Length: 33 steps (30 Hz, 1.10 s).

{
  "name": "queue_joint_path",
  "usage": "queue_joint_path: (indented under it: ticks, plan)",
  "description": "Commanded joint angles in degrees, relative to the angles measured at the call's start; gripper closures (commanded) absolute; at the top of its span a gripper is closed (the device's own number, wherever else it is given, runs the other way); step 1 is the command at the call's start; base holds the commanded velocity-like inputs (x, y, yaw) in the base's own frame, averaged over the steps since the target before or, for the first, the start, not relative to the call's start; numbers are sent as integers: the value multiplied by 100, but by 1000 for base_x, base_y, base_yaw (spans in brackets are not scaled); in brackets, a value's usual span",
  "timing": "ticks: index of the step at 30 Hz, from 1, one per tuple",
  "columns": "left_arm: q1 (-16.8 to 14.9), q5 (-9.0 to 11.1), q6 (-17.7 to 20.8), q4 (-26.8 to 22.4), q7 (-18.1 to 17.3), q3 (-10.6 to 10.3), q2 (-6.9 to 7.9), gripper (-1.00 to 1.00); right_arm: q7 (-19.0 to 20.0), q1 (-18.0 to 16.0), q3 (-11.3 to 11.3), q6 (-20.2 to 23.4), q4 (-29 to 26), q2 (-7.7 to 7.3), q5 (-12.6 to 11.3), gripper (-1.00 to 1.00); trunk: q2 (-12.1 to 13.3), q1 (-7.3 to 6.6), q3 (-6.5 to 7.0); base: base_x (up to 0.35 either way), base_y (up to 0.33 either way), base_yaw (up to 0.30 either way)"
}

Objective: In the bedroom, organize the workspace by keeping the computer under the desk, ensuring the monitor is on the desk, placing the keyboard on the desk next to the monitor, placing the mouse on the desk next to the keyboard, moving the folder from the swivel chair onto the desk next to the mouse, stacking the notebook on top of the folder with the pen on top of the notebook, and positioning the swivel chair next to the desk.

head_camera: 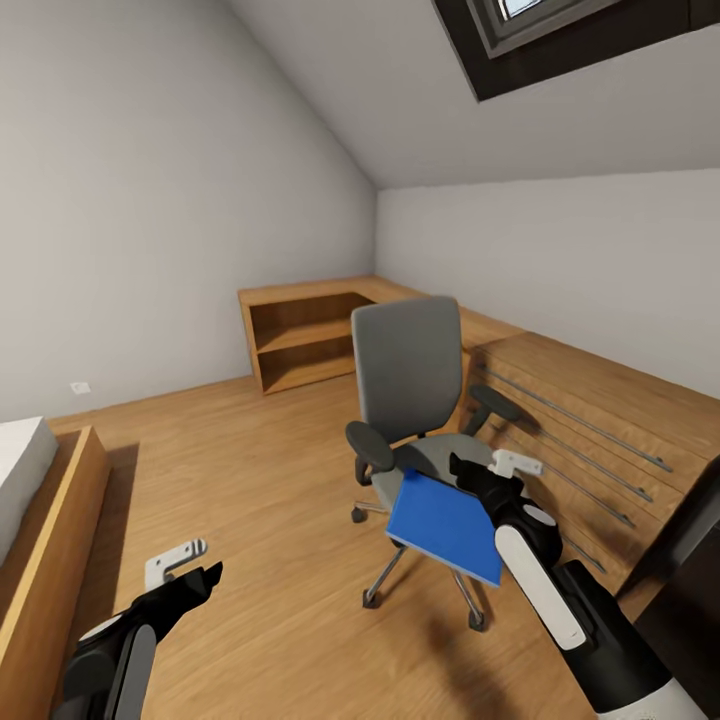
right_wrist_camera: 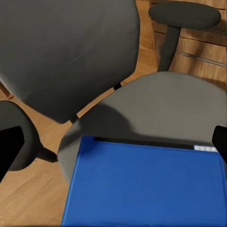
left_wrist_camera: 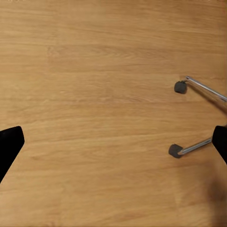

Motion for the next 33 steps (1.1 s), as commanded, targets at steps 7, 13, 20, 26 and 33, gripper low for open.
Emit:
queue_joint_path:
  ticks: [7, 13, 20, 26, 33]
  plan:
    - [-5, 60, 31, -35, 40, 12, -9, -100, -28, -6, -327, 15, 117, -99, -911, -100, -285, 154, -132, 0, 1, 0]
    - [-5, 60, 31, -39, 43, 15, -12, -100, 59, -6, -572, -2, 350, -369, -2028, -100, -526, 286, -240, 0, 0, 0]
    - [-5, 59, 31, -40, 50, 16, -12, -100, 669, -6, -926, 11, 987, -661, -3251, -100, -807, 439, -365, 0, 0, 0]
    - [-5, 54, 31, -35, 51, 11, -15, -100, 1203, -6, -1091, 29, 1292, -815, -3711, -100, -1047, 571, -473, 0, 0, 0]
    - [-5, 50, 31, -5, 46, 7, -17, -100, 1436, -6, -1144, 15, 1401, -906, -3859, -100, -1087, 593, -491, 0, 0, 0]
